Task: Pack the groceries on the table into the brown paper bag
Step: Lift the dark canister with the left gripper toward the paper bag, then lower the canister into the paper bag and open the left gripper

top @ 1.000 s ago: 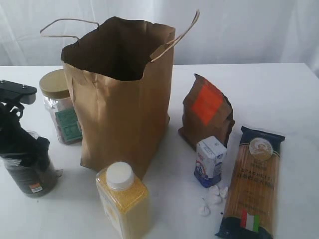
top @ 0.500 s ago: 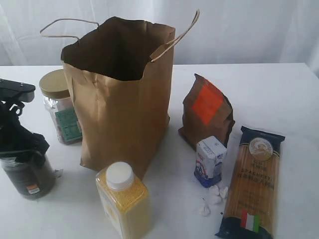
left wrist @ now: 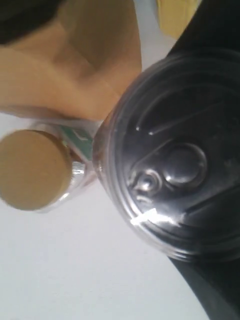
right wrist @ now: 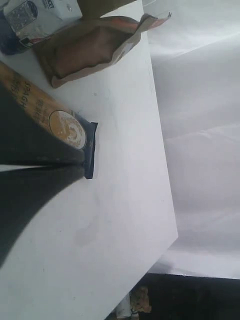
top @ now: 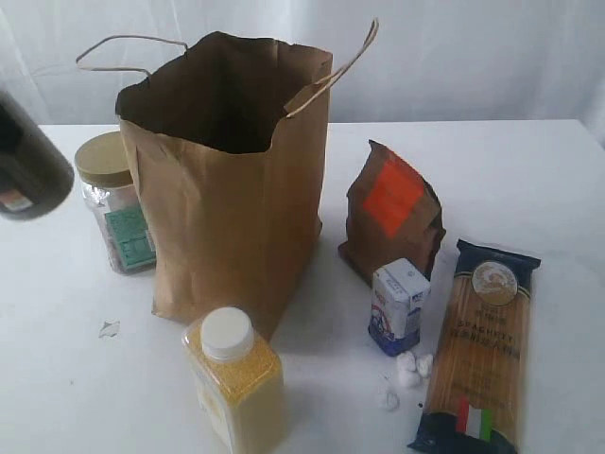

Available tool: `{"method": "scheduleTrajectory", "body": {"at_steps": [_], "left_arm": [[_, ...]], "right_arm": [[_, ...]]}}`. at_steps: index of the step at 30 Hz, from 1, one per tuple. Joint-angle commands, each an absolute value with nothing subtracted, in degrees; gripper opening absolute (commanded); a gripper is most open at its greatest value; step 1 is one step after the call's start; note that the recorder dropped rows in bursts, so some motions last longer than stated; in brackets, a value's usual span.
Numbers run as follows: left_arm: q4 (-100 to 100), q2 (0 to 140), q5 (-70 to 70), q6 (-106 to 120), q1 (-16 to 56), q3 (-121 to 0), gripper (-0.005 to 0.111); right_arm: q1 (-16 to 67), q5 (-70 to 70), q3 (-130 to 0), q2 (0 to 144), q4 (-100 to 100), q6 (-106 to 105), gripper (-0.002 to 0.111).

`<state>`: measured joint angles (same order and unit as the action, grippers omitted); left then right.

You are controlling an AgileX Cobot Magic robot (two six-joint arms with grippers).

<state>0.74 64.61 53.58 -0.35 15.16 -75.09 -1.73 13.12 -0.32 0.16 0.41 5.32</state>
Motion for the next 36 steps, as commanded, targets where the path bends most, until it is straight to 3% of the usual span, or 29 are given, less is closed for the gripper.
{"method": "scheduleTrajectory", "body": {"at_steps": [1, 11, 22, 31, 33, 36], "left_arm": [[-7.7, 62.8, 55.7, 4.5, 15.0, -83.8, 0.000], [-25.2, 70.8, 55.3, 12.7, 18.4, -97.6, 0.000], [-15.7, 90.8, 56.3, 14.3, 27.0, -103.3, 0.000], [-14.6, 94.6, 59.9, 14.3, 27.6, -103.3, 0.000], [-14.6, 95.0, 60.6, 14.3, 27.6, -103.3, 0.004], [-13.9, 95.6, 61.6, 14.3, 27.6, -103.3, 0.020]], "right_arm": [[-1.5, 12.7, 0.0, 0.0, 0.5, 5.6, 0.000], [-1.5, 12.7, 0.0, 0.0, 0.5, 5.6, 0.000], [-1.5, 12.7, 0.0, 0.0, 0.5, 5.6, 0.000], [-1.5, 12.7, 0.0, 0.0, 0.5, 5.6, 0.000], [-1.5, 12.7, 0.0, 0.0, 0.5, 5.6, 0.000], [-1.5, 12.7, 0.0, 0.0, 0.5, 5.6, 0.000]]}}
